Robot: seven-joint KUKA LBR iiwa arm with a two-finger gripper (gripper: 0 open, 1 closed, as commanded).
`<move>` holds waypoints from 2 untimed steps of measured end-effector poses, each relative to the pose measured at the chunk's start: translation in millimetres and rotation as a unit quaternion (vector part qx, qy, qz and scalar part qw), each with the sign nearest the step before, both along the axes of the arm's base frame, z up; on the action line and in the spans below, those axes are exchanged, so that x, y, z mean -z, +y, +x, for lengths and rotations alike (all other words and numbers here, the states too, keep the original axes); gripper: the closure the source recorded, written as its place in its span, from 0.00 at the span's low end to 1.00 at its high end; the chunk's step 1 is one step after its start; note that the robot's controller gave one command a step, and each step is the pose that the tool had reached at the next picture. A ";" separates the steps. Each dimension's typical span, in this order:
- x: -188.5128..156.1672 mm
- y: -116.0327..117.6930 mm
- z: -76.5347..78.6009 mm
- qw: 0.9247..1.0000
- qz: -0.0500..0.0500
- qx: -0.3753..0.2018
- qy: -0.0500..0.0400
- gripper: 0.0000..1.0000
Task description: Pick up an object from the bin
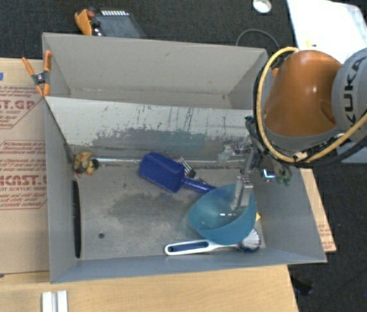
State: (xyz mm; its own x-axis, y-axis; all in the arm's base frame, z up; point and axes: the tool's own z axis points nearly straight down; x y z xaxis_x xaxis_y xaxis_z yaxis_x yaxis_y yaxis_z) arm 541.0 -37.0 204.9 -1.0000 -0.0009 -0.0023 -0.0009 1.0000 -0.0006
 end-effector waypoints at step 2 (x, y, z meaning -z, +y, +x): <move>15.6 0.7 6.4 1.000 0.000 0.006 -0.006 0.00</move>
Offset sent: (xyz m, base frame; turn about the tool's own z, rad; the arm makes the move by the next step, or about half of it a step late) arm 0.0218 0.0063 -0.1185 0.0606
